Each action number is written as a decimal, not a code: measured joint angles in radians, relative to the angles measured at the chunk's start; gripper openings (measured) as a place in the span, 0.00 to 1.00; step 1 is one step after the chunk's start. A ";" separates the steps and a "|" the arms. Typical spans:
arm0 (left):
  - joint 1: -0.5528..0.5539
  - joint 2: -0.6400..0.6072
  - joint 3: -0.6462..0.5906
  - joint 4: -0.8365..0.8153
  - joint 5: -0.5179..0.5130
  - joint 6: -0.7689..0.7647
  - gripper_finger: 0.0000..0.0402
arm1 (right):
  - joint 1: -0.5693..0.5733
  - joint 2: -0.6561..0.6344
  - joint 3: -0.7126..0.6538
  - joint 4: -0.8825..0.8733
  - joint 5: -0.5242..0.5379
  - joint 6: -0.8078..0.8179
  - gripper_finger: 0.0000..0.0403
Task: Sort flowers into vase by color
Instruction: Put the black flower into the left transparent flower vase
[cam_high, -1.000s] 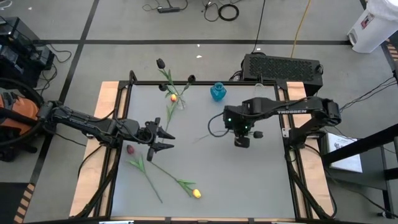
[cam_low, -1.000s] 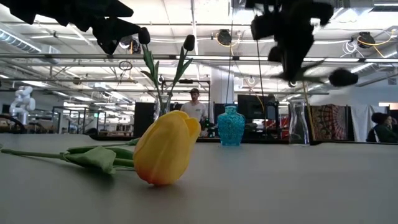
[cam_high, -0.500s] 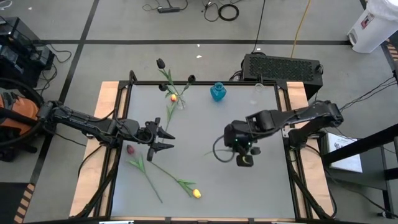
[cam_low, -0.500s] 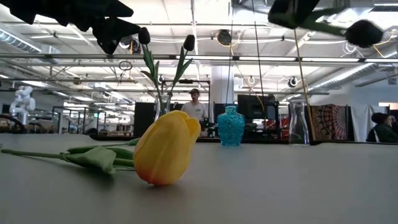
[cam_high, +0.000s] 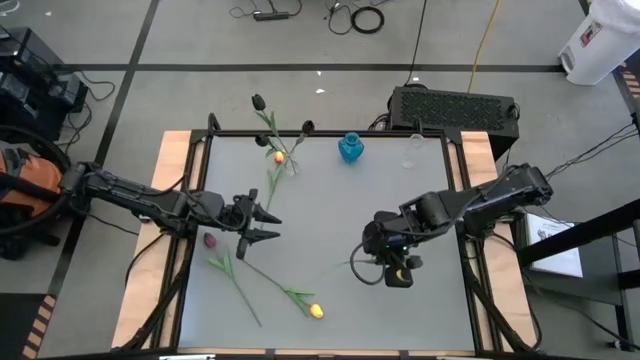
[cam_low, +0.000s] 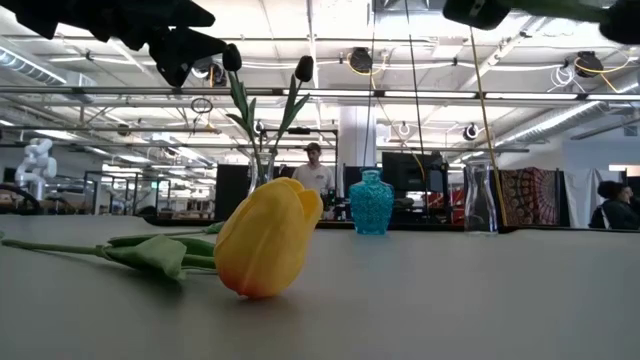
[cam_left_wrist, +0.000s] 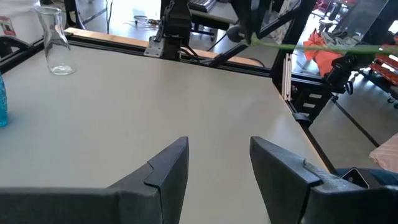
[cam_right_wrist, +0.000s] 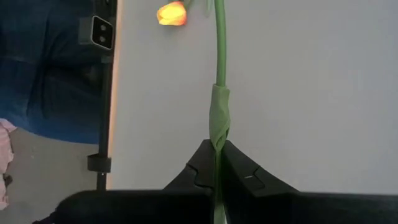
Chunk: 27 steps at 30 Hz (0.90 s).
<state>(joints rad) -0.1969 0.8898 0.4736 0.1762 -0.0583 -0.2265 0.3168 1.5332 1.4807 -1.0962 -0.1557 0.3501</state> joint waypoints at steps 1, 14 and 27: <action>0.000 0.000 0.000 0.002 -0.004 0.000 0.44 | 0.000 0.004 0.000 0.000 0.008 -0.007 0.00; 0.000 0.000 -0.001 0.081 -0.011 0.025 0.44 | -0.076 0.136 0.000 0.053 0.060 -0.176 0.00; 0.000 0.168 0.151 -0.037 -0.168 0.019 0.44 | -0.192 0.205 0.000 0.051 0.205 -0.266 0.00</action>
<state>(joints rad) -0.1970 1.0577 0.6249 0.1390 -0.2260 -0.2077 0.1248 1.7386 1.4807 -1.0447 0.0490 0.0841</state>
